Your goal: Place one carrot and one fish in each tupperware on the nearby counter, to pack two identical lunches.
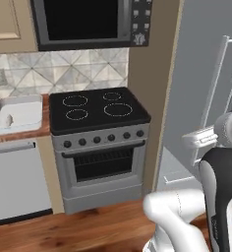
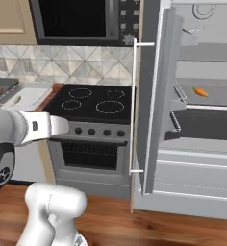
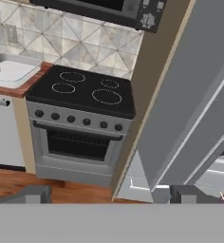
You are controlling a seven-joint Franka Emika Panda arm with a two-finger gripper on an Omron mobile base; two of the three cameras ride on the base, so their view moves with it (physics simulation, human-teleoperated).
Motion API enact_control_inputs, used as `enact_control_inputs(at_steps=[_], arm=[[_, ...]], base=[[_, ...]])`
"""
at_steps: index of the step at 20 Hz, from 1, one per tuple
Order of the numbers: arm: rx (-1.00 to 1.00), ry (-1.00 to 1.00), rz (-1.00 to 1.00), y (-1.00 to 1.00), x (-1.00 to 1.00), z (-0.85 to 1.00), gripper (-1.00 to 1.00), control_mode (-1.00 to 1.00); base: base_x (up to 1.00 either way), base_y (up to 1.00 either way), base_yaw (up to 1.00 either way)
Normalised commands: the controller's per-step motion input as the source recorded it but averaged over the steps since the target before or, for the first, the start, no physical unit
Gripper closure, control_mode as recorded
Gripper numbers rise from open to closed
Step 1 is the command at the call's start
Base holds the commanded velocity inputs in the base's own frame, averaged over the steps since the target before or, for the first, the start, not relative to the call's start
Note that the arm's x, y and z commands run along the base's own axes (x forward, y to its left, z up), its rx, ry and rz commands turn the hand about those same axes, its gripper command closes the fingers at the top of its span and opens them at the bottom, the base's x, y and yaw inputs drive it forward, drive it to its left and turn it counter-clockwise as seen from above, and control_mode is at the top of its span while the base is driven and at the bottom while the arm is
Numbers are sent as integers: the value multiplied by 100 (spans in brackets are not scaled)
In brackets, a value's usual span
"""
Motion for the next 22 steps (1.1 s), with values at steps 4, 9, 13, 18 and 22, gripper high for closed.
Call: enact_control_inputs(at_steps=[4, 9, 13, 18, 22], arm=[[0, 0, 0, 0, 0, 0, -100, 100], [0, 0, 0, 0, 0, 0, -100, 100], [0, 0, 0, 0, 0, 0, -100, 100], [0, 0, 0, 0, 0, 0, -100, 100], [0, 0, 0, 0, 0, 0, -100, 100]], base=[[0, -100, 0], [0, -100, 0], [0, -100, 0], [0, -75, 0], [20, -16, 0]])
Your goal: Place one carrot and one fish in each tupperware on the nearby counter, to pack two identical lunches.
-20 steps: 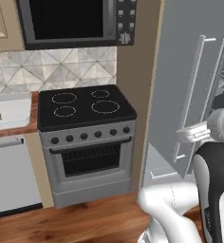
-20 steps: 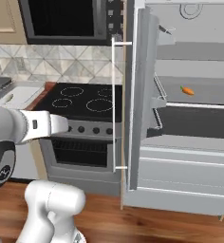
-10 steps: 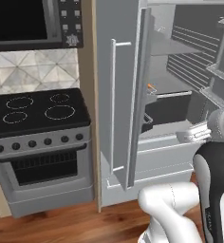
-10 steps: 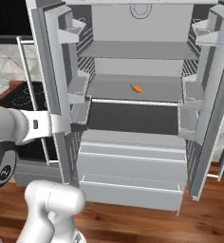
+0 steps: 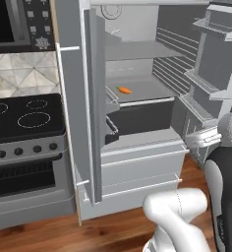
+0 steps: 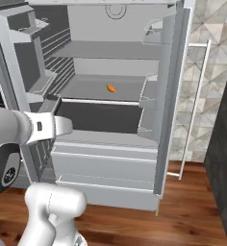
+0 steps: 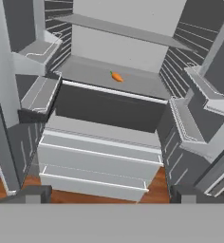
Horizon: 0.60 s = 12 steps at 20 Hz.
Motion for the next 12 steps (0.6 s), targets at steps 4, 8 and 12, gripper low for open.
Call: enact_control_inputs(at_steps=[4, 8, 12], arm=[[0, 0, 0, 0, 0, 0, -100, 100], [0, 0, 0, 0, 0, 0, -100, 100], [0, 0, 0, 0, 0, 0, -100, 100]], base=[[63, 2, 0], [81, -4, 0], [75, -18, 0]])
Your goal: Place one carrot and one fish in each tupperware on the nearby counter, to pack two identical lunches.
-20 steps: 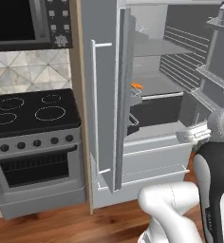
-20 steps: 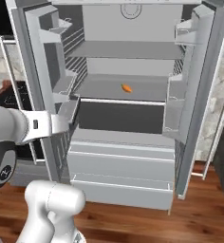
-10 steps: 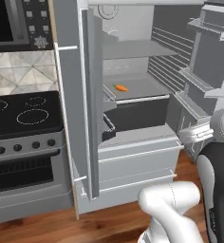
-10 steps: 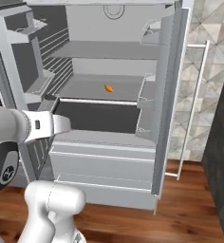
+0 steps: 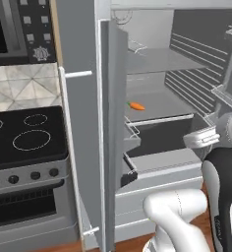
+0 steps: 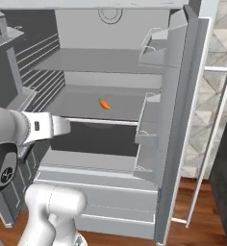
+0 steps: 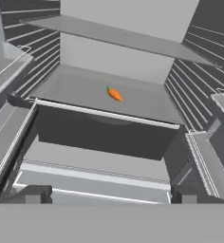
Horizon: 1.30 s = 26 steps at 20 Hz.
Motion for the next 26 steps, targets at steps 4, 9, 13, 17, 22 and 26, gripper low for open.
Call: enact_control_inputs(at_steps=[4, 9, 13, 17, 22, 26], arm=[[0, 0, 0, 0, 0, 0, -100, 100], [0, 0, 0, 0, 0, 0, -100, 100], [0, 13, 0, -15, 23, -34, -100, -100], [0, 15, 0, -16, 36, -54, -100, -100], [0, 9, 0, -1, 31, -49, -100, -100], [0, 6, 0, 0, 28, -24, -100, -100]], base=[[80, -5, 0], [56, -21, 0], [9, -7, 0], [0, 0, 0], [0, 0, 0], [0, 0, 0]])
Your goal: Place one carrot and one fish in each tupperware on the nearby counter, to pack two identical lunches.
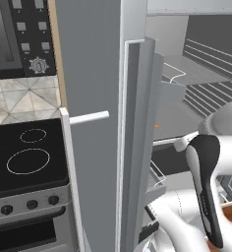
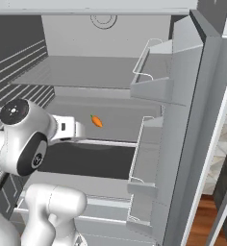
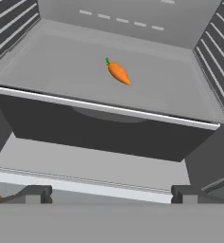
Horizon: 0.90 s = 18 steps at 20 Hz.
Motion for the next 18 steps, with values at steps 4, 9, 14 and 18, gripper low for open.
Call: enact_control_inputs(at_steps=[4, 9, 14, 18], arm=[[0, 3, 0, 0, 22, -20, -100, -100], [1, 1, 0, 1, 37, -2, -100, -100], [3, 0, 0, 0, 58, -2, -100, -100], [2, 0, 0, 0, 59, -28, -100, -100]], base=[[0, 0, 0], [0, 0, 0], [0, 0, 0], [0, 0, 0]])
